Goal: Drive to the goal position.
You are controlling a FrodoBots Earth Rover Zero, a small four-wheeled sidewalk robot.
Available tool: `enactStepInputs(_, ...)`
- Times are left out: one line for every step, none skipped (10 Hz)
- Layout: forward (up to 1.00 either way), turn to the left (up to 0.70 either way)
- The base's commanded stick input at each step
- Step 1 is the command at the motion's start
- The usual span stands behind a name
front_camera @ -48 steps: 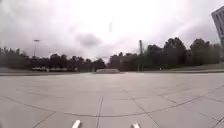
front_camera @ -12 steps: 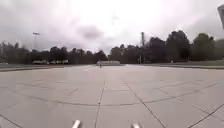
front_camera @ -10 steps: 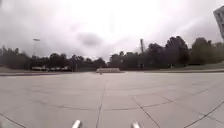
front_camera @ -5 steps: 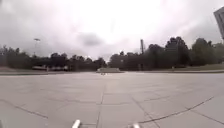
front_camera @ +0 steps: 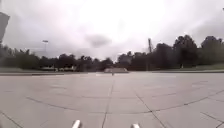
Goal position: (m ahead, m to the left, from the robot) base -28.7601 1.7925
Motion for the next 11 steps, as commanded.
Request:
enactStepInputs(-0.70, -0.35)
enactStepInputs(-0.70, -0.35)
enactStepInputs(-0.70, -0.35)
enactStepInputs(-0.70, -0.35)
enactStepInputs(-0.70, -0.35)
enactStepInputs(-0.70, -0.35)
enactStepInputs(-0.70, -0.35)
enactStepInputs(-0.70, -0.35)
enactStepInputs(-0.70, -0.35)
enactStepInputs(-0.70, -0.35)
enactStepInputs(-0.70, -0.35)
